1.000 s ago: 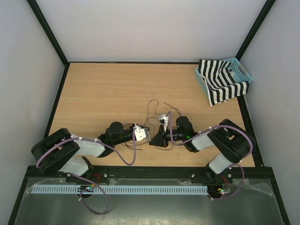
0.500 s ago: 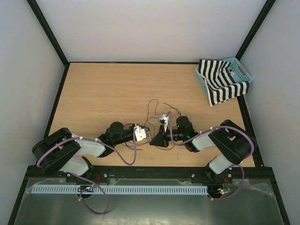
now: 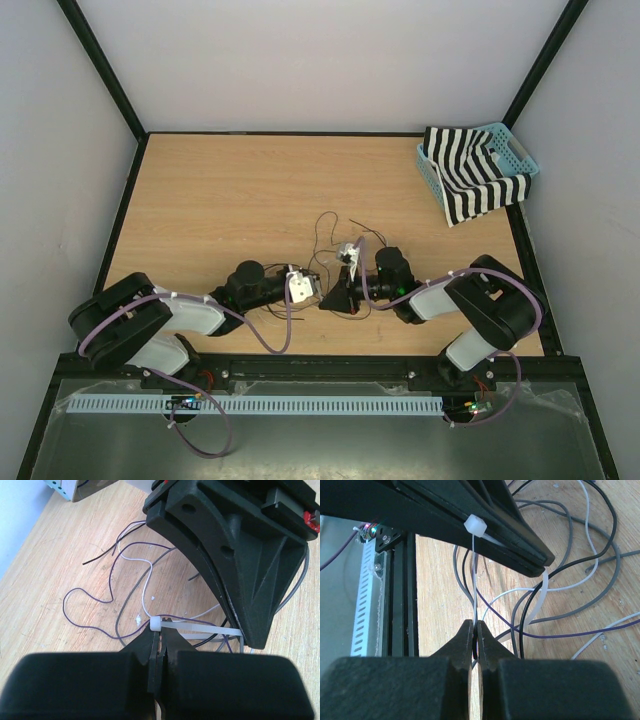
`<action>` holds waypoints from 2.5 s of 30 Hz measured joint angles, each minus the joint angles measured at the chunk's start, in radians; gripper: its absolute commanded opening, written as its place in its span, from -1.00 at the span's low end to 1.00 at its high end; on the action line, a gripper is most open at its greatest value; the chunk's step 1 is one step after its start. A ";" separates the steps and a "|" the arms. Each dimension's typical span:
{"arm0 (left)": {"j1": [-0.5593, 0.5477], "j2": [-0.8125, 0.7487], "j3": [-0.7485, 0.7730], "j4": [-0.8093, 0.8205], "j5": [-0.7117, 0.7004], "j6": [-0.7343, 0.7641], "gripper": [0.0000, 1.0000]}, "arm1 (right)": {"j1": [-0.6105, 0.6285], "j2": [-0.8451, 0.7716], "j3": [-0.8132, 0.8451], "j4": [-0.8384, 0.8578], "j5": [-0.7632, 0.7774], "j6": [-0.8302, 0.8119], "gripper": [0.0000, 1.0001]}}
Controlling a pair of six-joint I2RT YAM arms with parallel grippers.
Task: Zip-tie the wires
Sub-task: Tie the cable at the center of the board.
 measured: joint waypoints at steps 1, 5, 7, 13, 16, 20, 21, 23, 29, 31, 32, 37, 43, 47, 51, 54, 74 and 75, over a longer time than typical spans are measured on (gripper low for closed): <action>-0.002 0.000 0.000 0.000 0.000 0.001 -1.00 | 0.000 0.001 0.002 0.000 0.000 0.001 -0.77; -0.007 0.000 0.000 0.000 -0.008 0.012 -1.00 | 0.000 0.001 0.005 -0.003 0.000 0.007 -0.77; -0.010 0.001 0.000 0.000 -0.011 0.016 -1.00 | 0.000 0.001 0.006 -0.003 0.000 0.009 -0.77; -0.020 0.009 0.000 0.000 -0.026 0.031 -1.00 | -0.008 0.001 0.010 -0.005 0.000 0.024 -0.78; -0.024 0.014 0.000 0.001 -0.034 0.037 -1.00 | -0.013 -0.002 0.010 -0.006 0.000 0.031 -0.79; -0.026 0.020 0.000 0.001 -0.042 0.041 -1.00 | -0.018 -0.019 0.010 -0.007 0.000 0.037 -0.80; -0.027 0.020 0.000 0.001 -0.044 0.041 -1.00 | -0.019 -0.021 0.010 -0.007 0.000 0.038 -0.81; -0.028 0.021 0.000 0.001 -0.045 0.042 -1.00 | -0.021 -0.022 0.010 -0.008 0.000 0.041 -0.82; -0.040 0.031 0.000 0.001 -0.049 0.050 -1.00 | -0.021 -0.022 0.014 -0.024 0.000 0.050 -0.88; -0.043 0.034 0.000 0.001 -0.052 0.054 -1.00 | -0.021 -0.022 0.018 -0.029 0.000 0.051 -0.89; -0.043 0.034 0.000 0.001 -0.053 0.056 -1.00 | -0.021 -0.022 0.019 -0.031 0.000 0.052 -0.90; -0.049 0.035 0.000 0.001 -0.059 0.061 -1.00 | -0.021 -0.022 0.032 -0.051 0.000 0.054 -0.94; -0.054 0.040 0.000 0.002 -0.075 0.069 -1.00 | -0.028 -0.020 0.051 -0.070 -0.001 0.058 -0.97; -0.055 0.040 0.000 0.002 -0.079 0.073 -1.00 | -0.032 -0.017 0.057 -0.080 -0.003 0.061 -0.98; -0.058 0.040 0.000 0.002 -0.082 0.076 -1.00 | -0.035 -0.008 0.067 -0.085 -0.005 0.068 -1.00; -0.061 0.041 0.000 0.002 -0.082 0.077 -1.00 | -0.038 -0.002 0.069 -0.091 -0.008 0.072 -1.00; -0.084 0.074 -0.001 0.011 -0.105 0.086 -1.00 | -0.045 0.013 0.101 -0.145 -0.020 0.079 -1.00; -0.085 0.074 -0.002 0.011 -0.106 0.086 -1.00 | -0.047 0.013 0.101 -0.148 -0.020 0.080 -1.00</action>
